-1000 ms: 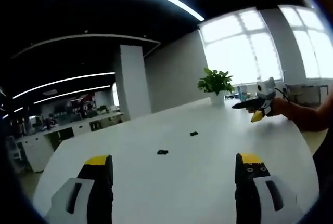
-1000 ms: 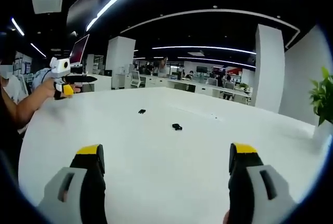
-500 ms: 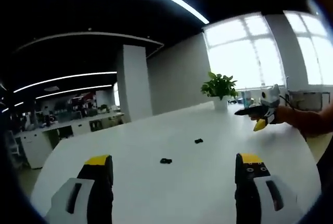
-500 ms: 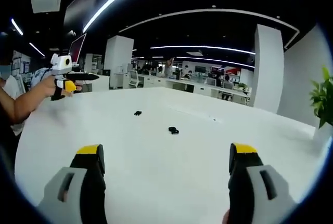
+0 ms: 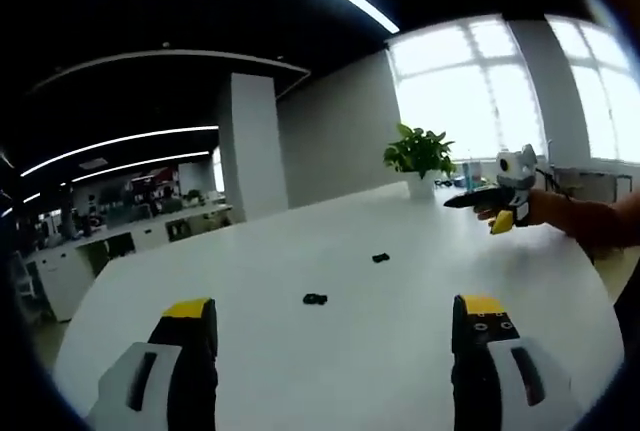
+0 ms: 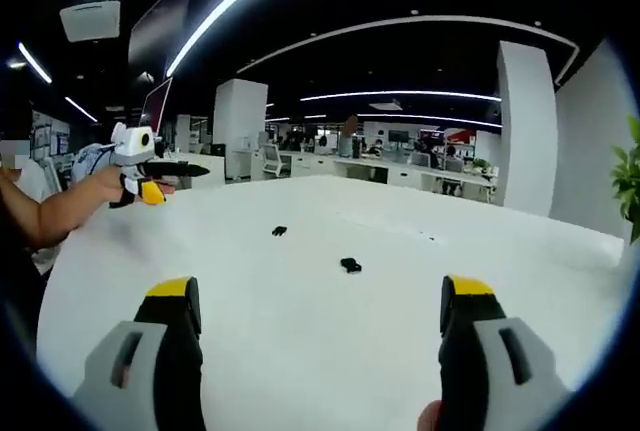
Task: Snap the two parts of the plastic buckle together until the buckle closes and remains connected.
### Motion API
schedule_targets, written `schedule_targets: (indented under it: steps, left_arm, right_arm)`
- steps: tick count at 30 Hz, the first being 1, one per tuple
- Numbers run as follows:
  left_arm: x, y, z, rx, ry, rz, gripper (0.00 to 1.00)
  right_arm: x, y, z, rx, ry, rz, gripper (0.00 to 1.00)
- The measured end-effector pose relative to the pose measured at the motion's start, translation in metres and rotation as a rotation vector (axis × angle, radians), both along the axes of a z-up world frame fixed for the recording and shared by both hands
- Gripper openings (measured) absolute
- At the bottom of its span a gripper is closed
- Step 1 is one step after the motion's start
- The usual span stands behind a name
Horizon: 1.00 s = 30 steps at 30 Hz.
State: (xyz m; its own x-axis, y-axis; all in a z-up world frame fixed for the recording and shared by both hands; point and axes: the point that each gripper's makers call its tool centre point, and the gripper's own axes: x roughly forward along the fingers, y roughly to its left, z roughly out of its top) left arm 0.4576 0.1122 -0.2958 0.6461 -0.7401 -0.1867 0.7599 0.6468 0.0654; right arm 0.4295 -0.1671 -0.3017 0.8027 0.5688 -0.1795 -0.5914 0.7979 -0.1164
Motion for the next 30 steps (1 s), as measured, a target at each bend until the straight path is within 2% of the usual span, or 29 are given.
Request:
schedule_targets:
  steps: [3, 6, 10, 18, 23, 27, 30]
  left_arm:
    - [0.007, 0.002, 0.002, 0.023, -0.018, 0.032, 1.00]
    - [0.010, 0.001, 0.003, 0.019, -0.016, 0.028, 1.00]
    - [0.012, -0.002, 0.000, 0.030, -0.016, 0.029, 1.00]
    - [0.012, -0.008, -0.004, 0.055, -0.011, 0.007, 0.99]
    - [0.017, -0.008, -0.002, 0.061, -0.023, 0.018, 0.99]
    - [0.020, -0.008, -0.004, 0.073, -0.029, 0.010, 0.92]
    - [0.023, -0.008, -0.005, 0.074, -0.027, 0.008, 0.95]
  right_arm:
    - [0.006, 0.007, 0.000, -0.013, -0.001, 0.000, 1.00]
    - [0.008, 0.006, -0.004, 0.011, 0.020, -0.010, 1.00]
    - [0.010, 0.006, -0.003, 0.012, 0.008, 0.004, 1.00]
    - [0.022, 0.002, -0.006, -0.021, 0.010, -0.022, 1.00]
    - [0.025, 0.008, -0.010, -0.036, 0.013, -0.022, 1.00]
    - [0.028, 0.007, -0.009, -0.038, 0.012, -0.014, 0.98]
    - [0.031, 0.008, -0.008, -0.037, 0.005, -0.015, 0.97]
